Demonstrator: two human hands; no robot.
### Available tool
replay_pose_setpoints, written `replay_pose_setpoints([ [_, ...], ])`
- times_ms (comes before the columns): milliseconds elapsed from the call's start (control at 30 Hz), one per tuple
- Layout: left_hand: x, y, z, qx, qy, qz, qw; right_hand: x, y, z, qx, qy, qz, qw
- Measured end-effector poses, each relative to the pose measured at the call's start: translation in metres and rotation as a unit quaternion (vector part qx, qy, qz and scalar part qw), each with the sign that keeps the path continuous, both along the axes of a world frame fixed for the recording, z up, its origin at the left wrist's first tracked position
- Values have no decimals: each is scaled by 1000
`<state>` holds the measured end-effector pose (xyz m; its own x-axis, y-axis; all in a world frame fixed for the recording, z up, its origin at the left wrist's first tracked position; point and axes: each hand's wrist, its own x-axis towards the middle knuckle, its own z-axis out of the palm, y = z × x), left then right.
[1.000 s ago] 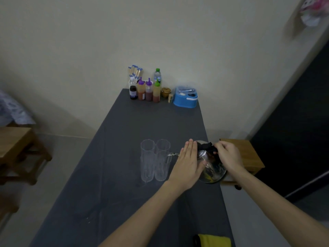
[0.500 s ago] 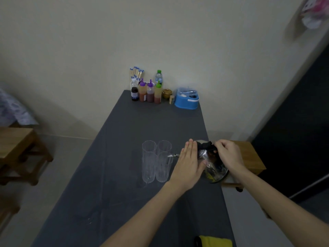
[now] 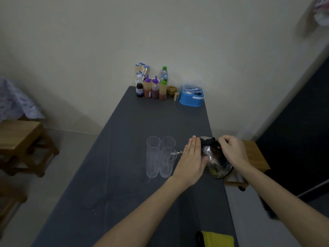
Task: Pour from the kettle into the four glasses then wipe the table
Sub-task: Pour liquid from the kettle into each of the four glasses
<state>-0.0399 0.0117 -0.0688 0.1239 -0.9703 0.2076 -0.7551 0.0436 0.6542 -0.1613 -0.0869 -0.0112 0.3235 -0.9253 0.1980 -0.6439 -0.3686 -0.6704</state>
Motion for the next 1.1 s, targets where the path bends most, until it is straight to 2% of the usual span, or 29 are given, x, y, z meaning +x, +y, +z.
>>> replay_pose_setpoints([
  [700, -3, 2, 1, -10, -6, 10, 1000, -1, 5, 5, -30, 18, 25, 999],
  [1100, -5, 1, 3, -16, -9, 10, 1000, -1, 7, 8, -35, 22, 0, 999],
])
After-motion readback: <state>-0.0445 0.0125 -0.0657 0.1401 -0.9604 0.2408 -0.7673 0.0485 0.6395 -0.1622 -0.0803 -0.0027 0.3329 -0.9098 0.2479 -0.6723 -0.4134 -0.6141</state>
